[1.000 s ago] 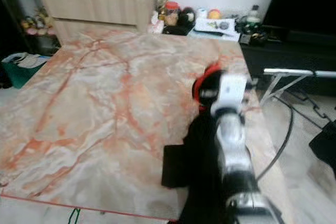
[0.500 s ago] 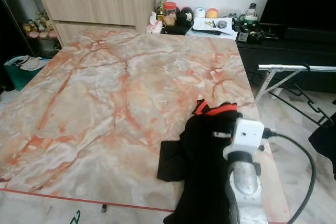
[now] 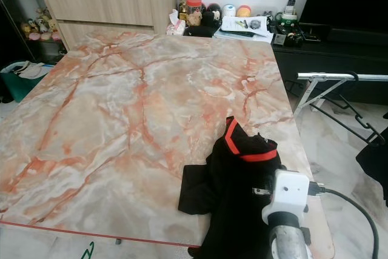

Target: Hang hanger

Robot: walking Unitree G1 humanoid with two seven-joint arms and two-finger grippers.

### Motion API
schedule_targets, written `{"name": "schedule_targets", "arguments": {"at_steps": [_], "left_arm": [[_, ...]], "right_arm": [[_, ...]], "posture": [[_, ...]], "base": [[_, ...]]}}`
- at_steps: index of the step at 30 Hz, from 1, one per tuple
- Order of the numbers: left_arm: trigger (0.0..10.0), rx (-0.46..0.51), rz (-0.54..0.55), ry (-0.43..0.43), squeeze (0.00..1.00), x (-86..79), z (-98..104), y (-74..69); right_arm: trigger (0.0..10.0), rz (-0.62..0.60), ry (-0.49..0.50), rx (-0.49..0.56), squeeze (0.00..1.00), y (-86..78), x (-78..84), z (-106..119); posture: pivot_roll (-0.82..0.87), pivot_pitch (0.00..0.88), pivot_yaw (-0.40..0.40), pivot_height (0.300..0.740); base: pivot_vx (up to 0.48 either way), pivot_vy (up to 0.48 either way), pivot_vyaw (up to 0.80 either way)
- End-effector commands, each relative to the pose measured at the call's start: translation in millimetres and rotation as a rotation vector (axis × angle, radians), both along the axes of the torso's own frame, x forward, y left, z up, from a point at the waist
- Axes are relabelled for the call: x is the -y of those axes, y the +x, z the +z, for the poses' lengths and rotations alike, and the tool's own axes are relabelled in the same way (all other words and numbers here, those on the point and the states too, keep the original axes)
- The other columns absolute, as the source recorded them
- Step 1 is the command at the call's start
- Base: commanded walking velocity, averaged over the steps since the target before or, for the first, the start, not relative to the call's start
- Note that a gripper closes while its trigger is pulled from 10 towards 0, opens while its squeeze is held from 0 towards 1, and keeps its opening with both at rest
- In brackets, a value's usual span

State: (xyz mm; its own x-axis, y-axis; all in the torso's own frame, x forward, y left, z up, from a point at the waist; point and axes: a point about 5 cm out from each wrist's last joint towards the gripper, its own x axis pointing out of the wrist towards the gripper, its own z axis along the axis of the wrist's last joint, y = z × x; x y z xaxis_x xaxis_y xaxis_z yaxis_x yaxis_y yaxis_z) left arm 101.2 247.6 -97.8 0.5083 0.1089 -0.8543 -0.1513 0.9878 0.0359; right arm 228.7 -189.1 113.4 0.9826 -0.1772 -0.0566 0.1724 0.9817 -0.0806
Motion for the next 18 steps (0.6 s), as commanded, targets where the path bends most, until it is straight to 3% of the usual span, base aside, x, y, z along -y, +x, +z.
{"name": "schedule_targets", "arguments": {"at_steps": [1,9,10,11,12,13,18], "left_arm": [[10.0,-0.037,0.008,-0.003,0.0,-0.6,-3,-10.6],[10.0,-0.038,0.004,0.002,0.0,0.3,-3,-10.3],[10.0,-0.038,0.004,0.002,0.0,0.6,-3,-10.1],[10.0,-0.038,0.004,0.002,0.0,1.0,-3,-9.8],[10.0,-0.038,0.004,0.002,0.0,1.1,-3,-9.7],[10.0,-0.037,0.003,0.002,0.0,1.3,-3,-9.2],[10.0,-0.035,-0.001,0.005,0.0,1.2,-3,-8.2]], "right_arm": [[10.0,0.0,-0.007,0.02,1.0,-4.5,-2.0,7],[10.0,-0.034,-0.009,0.028,0.99,-23.5,0.6,11],[10.0,-0.034,-0.009,0.026,0.86,-26.5,0.3,11],[10.0,-0.027,-0.015,0.015,0.48,-33.3,-0.6,9],[10.0,-0.024,-0.016,0.012,0.48,-35.5,-1.0,9],[10.0,-0.011,-0.026,0.011,0.0,-40.8,-1.8,9],[10.0,-0.012,-0.014,0.072,0.0,-44.4,-4.7,19]], "posture": [[0.04,0.134,-0.014,0.74],[0.04,0.138,-0.018,0.74],[0.04,0.138,-0.018,0.74],[0.04,0.138,-0.019,0.74],[0.04,0.138,-0.019,0.74],[0.03,0.14,-0.019,0.74],[0.03,0.139,-0.018,0.74]], "base": [[0.0,0.0,0.0],[0.0,0.0,0.0],[0.0,0.0,0.0],[0.0,0.0,0.0],[0.0,0.0,0.0],[0.0,0.0,0.0],[0.0,0.0,0.0]]}}
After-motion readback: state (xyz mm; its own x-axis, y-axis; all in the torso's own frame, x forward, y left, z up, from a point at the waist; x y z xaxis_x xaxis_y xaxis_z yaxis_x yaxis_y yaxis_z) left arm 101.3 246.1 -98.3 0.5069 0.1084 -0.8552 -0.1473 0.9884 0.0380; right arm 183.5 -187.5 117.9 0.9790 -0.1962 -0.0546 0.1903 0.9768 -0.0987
